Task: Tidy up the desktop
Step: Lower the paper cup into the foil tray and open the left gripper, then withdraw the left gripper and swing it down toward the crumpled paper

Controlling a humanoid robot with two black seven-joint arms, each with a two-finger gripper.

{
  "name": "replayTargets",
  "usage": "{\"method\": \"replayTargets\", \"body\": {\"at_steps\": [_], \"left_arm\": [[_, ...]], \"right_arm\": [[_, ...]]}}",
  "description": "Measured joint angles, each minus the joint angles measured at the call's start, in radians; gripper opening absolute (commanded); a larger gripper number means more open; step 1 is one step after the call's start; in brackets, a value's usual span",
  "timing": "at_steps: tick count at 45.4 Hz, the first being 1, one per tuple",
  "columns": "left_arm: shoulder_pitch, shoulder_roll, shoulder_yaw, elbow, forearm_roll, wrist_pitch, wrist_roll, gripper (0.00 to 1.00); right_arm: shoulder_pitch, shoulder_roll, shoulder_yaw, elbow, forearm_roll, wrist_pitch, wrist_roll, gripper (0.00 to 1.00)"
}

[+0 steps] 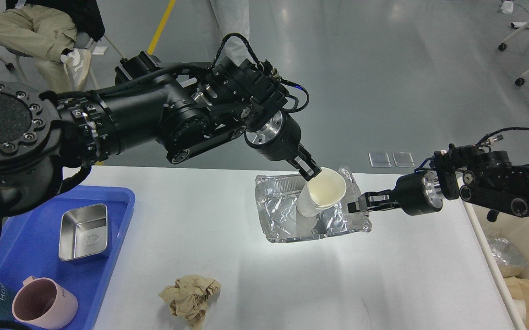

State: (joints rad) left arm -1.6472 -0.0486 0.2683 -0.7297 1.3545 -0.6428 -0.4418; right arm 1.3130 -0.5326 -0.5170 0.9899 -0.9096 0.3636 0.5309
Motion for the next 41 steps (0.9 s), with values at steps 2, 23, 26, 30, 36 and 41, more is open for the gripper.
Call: {"method": "replayTargets", "body": {"at_steps": [2, 23, 26, 30, 36, 41], "left_arm": [[0.000, 0.000, -0.001, 0.001, -0.004, 0.000, 0.000, 0.35], [-0.037, 0.019, -0.015, 0.008, -0.092, 0.062, 0.000, 0.90], [-0.043, 0.038, -0.010, 0.008, -0.106, 0.065, -0.001, 0.90], [-0.043, 0.089, -0.003, 0.003, -0.107, 0.063, -0.002, 0.90], [-0.031, 0.202, 0.011, -0.029, -0.098, 0.062, -0.003, 0.89], [-0.020, 0.278, 0.060, -0.041, -0.069, 0.103, -0.004, 0.89]], "right_arm": [[0.000, 0.000, 0.000, 0.000, 0.000, 0.000, 0.000, 0.00], [0.000, 0.005, -0.002, 0.000, 0.000, 0.000, 0.000, 0.00], [0.000, 0.005, -0.002, -0.001, 0.001, 0.000, 0.000, 0.00], [0.000, 0.005, -0.002, -0.001, 0.001, 0.000, 0.000, 0.00], [0.000, 0.005, -0.002, -0.001, 0.001, 0.000, 0.000, 0.00], [-0.002, 0.006, -0.002, -0.001, 0.002, 0.000, 0.000, 0.00]]}}
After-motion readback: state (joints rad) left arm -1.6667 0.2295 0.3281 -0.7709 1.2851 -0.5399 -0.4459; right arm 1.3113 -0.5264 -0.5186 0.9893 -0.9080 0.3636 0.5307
